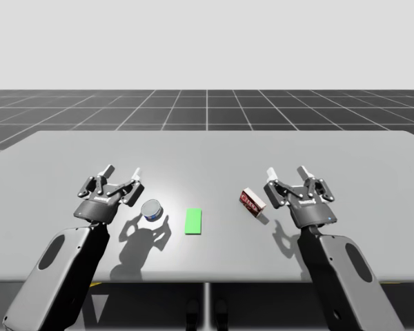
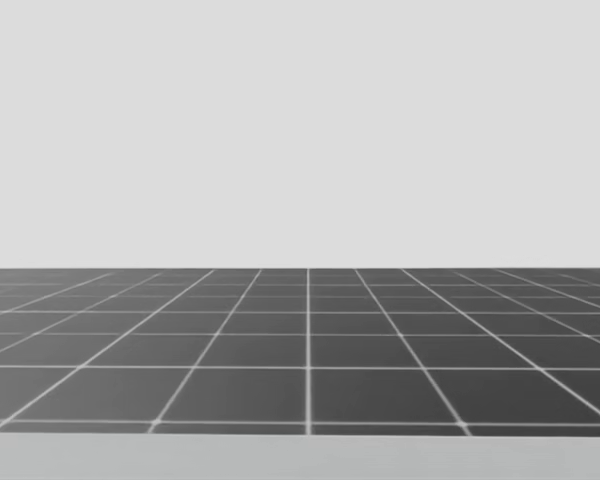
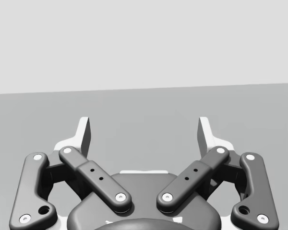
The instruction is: Look at the card. If it is red, pick the object on the left. If it is green, pick the object on the right.
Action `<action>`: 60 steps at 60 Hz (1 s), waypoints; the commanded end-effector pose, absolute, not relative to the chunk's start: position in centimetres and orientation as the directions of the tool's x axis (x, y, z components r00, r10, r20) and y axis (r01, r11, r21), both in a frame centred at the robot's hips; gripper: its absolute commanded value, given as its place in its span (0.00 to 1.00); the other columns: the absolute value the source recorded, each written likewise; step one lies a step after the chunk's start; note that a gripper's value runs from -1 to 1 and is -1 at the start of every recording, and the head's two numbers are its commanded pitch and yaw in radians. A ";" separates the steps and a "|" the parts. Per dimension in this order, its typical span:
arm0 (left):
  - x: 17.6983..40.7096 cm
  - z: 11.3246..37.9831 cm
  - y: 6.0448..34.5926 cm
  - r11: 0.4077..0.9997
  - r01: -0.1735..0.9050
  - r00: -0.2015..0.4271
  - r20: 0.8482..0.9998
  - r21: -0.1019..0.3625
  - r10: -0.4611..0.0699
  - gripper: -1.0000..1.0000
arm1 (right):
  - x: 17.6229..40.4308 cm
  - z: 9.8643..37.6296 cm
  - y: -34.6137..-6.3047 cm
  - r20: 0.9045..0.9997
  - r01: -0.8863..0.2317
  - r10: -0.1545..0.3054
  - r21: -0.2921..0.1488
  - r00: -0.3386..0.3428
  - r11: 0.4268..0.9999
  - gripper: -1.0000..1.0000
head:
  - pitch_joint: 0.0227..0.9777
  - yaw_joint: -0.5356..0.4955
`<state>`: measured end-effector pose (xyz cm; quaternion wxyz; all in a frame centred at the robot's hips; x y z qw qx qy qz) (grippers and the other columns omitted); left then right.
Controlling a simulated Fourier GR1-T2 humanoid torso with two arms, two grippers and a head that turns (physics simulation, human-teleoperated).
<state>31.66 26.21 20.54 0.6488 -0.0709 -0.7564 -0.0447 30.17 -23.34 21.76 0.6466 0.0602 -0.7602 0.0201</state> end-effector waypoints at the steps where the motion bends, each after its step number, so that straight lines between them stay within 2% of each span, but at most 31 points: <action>1: 31.7 20.5 26.2 0.986 0.166 -0.147 0.988 -0.023 0.048 0.00 | 30.2 21.7 -23.2 0.978 -0.059 -0.054 0.043 -0.201 0.997 0.00 | 0.07 0.54; 10: 31.7 20.5 26.2 0.986 0.166 -0.147 0.988 -0.023 0.048 0.00 | 30.2 21.7 -23.2 0.986 -0.113 -0.054 0.036 -0.161 0.993 0.00 | 0.09 0.54; 17: 31.7 20.5 26.2 0.986 0.166 -0.147 0.988 -0.023 0.048 0.00 | 30.3 21.8 -23.2 0.986 -0.104 -0.058 0.042 -0.157 0.994 0.00 | 0.14 0.54; 60: 31.7 20.6 26.2 0.985 0.171 -0.155 0.987 -0.010 0.037 0.00 | 30.5 22.0 -23.5 0.986 -0.094 -0.055 0.041 -0.159 0.995 0.00 | 0.77 0.59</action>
